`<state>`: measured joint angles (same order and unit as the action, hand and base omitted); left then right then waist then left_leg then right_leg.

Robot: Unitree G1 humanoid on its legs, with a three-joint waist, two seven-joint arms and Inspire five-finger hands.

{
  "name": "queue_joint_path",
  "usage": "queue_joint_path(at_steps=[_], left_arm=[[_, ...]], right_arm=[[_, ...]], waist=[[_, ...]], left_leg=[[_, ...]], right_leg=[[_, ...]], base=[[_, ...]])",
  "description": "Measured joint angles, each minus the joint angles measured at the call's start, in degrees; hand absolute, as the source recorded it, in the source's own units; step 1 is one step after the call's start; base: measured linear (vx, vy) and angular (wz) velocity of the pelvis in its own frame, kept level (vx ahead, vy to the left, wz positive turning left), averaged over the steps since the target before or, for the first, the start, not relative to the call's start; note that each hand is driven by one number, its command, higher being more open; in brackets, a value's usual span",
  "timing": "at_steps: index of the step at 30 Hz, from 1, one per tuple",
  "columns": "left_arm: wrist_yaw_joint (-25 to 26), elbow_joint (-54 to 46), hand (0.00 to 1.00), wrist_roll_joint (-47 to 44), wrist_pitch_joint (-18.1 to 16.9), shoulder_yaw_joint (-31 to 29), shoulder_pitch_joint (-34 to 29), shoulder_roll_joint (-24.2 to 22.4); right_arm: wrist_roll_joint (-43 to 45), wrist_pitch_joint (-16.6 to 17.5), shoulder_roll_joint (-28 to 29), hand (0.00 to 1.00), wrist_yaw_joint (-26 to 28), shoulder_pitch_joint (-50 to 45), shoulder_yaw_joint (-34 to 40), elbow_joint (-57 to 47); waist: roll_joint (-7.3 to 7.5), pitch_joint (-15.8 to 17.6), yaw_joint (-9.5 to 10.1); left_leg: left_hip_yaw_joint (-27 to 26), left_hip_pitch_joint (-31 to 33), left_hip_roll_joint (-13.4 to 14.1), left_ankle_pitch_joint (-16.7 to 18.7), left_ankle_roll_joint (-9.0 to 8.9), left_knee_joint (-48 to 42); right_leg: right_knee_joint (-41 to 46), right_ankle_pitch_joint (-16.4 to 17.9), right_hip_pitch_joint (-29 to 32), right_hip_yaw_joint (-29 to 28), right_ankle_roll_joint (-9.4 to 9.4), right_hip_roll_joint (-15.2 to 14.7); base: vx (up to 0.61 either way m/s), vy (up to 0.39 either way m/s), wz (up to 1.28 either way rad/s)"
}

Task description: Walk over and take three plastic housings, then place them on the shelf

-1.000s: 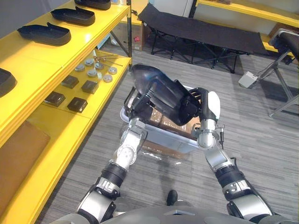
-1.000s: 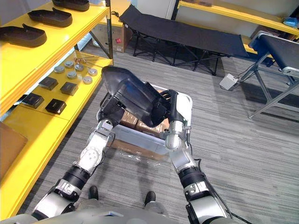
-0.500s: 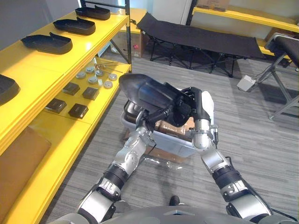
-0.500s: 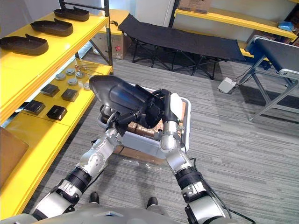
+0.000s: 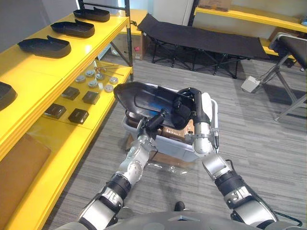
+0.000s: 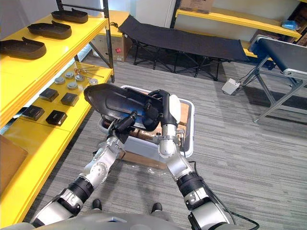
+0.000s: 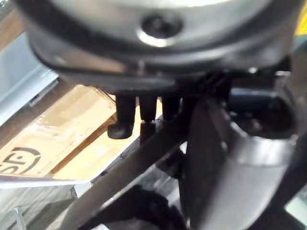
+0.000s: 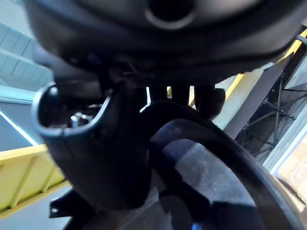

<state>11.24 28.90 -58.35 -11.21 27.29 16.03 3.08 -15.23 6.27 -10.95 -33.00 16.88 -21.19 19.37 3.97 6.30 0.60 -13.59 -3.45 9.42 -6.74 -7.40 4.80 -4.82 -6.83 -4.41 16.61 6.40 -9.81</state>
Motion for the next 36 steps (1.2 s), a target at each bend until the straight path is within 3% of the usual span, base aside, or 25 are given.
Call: queue_joint_path(at_steps=[9, 13, 14, 18, 24, 36], left_arm=[[-2.6, 0.0, 0.00, -16.6, -5.3, -0.1, -3.3, -3.4], [-2.7, 0.0, 0.00, -15.6, -7.4, -0.1, -3.5, -3.7], [-1.3, 0.0, 0.00, -11.5, -8.6, -0.2, -3.5, -3.9], [6.1, -0.5, 0.00, 8.0, -10.2, -3.4, -3.4, -4.9], [13.6, -5.4, 0.00, 28.3, -9.7, -5.7, -3.4, -4.4], [22.1, -13.7, 0.00, 60.4, -3.8, -7.7, -5.9, -1.7]], right_arm=[[4.5, 3.8, 4.4, 0.00, -1.7, -3.1, -2.0, 0.0], [4.9, 5.3, 5.0, 0.00, -2.1, -4.1, -2.1, -0.1], [4.9, 5.7, 5.2, 1.00, -2.7, -4.5, -2.1, -0.1], [5.0, 5.5, 4.7, 1.00, -3.5, -6.6, -2.5, -0.1], [6.2, 4.7, 5.7, 1.00, -2.1, -10.4, -4.6, 0.0], [7.0, 6.0, 5.9, 1.00, 0.1, -11.2, -5.9, -0.1]], waist=[[0.01, 0.0, -0.75], [0.00, 0.0, -0.75], [0.02, 0.0, -0.73], [0.06, 0.0, -0.65], [0.12, -0.1, -0.69], [0.18, -0.2, -0.06]], left_leg=[[0.0, 0.0, 0.0, 0.2, -0.12, 0.0], [0.0, 0.0, 0.0, 0.3, -0.31, 0.0], [0.0, 0.0, 0.0, 0.5, -0.54, 0.0], [0.0, 0.0, 0.0, 0.4, -0.35, 0.0], [0.0, 0.0, 0.0, 0.5, -0.25, 0.0], [0.0, 0.0, 0.0, 0.9, -0.17, 0.0]], right_leg=[[0.0, 0.2, 0.0, 0.3, -0.05, 0.0], [0.0, 0.4, 0.0, 0.3, -0.15, 0.0], [0.0, 0.4, 0.0, 0.4, -0.14, 0.0], [0.3, 0.4, 0.0, 0.4, -0.12, 0.0], [0.3, 0.5, 0.0, 0.4, -0.10, 0.0], [0.0, 0.7, 0.0, 0.6, -0.15, 0.0]], base=[[0.00, 0.000, 0.00], [0.00, 0.000, 0.00], [0.00, 0.000, 0.00], [0.00, 0.000, 0.00], [0.00, 0.000, 0.00], [0.00, 0.000, 0.00]])
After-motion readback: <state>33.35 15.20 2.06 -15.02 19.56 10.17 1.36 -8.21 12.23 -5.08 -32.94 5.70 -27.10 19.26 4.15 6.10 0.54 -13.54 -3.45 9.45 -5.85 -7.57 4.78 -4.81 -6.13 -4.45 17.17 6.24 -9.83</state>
